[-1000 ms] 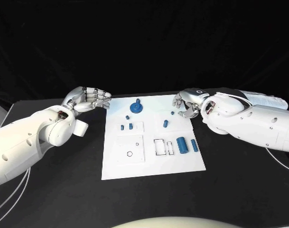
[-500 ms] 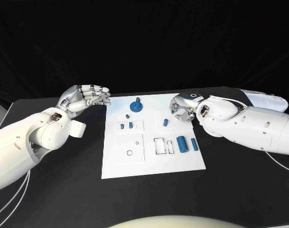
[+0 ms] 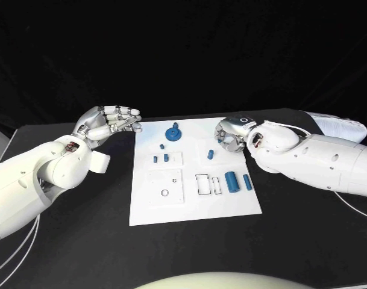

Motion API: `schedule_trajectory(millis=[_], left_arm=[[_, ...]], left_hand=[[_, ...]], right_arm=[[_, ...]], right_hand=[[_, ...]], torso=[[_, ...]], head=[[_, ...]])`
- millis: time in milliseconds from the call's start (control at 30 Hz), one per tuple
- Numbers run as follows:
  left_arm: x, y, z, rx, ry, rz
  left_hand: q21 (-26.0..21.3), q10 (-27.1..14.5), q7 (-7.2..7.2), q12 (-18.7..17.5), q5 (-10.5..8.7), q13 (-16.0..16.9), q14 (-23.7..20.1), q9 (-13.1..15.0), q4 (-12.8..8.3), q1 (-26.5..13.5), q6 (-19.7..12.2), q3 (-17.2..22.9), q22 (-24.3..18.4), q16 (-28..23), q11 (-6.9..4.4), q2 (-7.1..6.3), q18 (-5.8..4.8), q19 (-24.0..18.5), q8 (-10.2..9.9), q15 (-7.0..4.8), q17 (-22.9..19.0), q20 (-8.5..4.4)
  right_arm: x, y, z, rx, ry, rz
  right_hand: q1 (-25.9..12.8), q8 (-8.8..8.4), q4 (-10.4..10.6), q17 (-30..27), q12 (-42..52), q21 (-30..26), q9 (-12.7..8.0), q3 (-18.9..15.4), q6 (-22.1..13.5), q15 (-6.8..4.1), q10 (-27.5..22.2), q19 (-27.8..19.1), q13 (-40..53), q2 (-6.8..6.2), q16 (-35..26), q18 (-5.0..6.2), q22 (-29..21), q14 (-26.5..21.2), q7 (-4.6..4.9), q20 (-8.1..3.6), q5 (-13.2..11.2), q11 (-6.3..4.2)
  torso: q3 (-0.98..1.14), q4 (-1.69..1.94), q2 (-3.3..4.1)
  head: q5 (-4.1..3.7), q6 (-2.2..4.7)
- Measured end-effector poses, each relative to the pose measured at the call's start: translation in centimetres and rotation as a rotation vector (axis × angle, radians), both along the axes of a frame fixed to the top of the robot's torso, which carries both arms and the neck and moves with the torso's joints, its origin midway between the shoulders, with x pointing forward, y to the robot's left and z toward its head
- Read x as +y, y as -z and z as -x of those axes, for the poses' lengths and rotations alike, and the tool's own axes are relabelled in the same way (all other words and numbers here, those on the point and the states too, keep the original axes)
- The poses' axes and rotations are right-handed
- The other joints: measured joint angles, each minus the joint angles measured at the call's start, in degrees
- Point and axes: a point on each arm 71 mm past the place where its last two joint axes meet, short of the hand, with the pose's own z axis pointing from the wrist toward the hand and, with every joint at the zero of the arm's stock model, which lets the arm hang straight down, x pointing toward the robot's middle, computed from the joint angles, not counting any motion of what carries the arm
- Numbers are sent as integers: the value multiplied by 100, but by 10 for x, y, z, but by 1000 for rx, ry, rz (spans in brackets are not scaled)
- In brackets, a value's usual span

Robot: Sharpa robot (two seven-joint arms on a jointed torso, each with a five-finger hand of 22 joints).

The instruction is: Assemble the parts on the task board

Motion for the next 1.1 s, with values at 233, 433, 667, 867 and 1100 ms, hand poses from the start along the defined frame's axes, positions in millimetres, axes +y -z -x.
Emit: schedule_trajectory(millis=[233, 433, 667, 867, 1100], left_arm=[[0, 0, 0, 3, -1, -2], [-1, 0, 1, 6, 0, -4], [-2, 0, 1, 10, 1, -8], [-2, 0, 1, 13, 1, -14], [-2, 0, 2, 15, 3, -21]], left_hand=[[-6, 0, 15, -29, 0, 0, 0, -5, 0, 0, 8, 0, -10, -8, 0, 0, 1, 21, 0, 0, 11, 20], [-24, 0, 36, -29, 0, 5, 0, -11, -16, 0, -12, -16, -25, -36, 0, 0, 1, 21, 0, 0, 27, 20], [-60, 0, 36, -51, 0, 5, 0, -21, 0, 0, -12, -32, -44, -59, 0, 0, 0, 21, 0, 0, 42, 20], [-85, 0, 57, -79, 0, 4, 0, -30, 0, 0, -33, -32, -56, -82, 0, 0, 0, 20, -22, 0, 56, 20], [-85, 0, 57, -79, 0, 4, 0, -30, 0, 0, -33, -32, -56, -82, 0, 0, 0, 20, -22, 0, 56, 20]], right_arm=[[3, 1, -2, -6, 13, 0], [6, 2, -3, -8, 23, 4], [7, 3, -3, -7, 30, 8], [8, 3, -2, -6, 35, 11], [9, 4, -1, -11, 38, 19]], right_hand=[[14, 1, 15, -31, -77, -64, 27, 93, 84, 0, 22, 0, -45, 103, -20, 0, -32, 0, -7, 0, -112, 0], [-36, 1, 31, -95, -208, -169, 45, 109, 89, 0, 45, 0, -74, 71, -86, 0, -111, 0, -12, 0, -141, 9], [-86, 1, 31, -116, -284, -263, 51, 109, 110, 0, 12, -1, -107, 21, -86, 59, -186, 0, 8, -1, -164, 55], [-79, 1, 15, -115, -299, -263, 50, 124, 110, 0, -6, -22, -107, -47, -86, 89, -199, 0, 8, -22, -164, 39], [-24, 1, -76, -103, -334, -288, 65, 166, 152, 0, 11, -22, -82, -101, -86, 89, -186, 0, 22, -22, -164, 30]], torso=[[5, -3, 1], [4, -3, -2], [1, -8, -6], [-3, -9, -8], [-3, -9, -10]], head=[[-19, -6], [-27, -19], [-26, -27], [-26, -28], [-35, -34]])
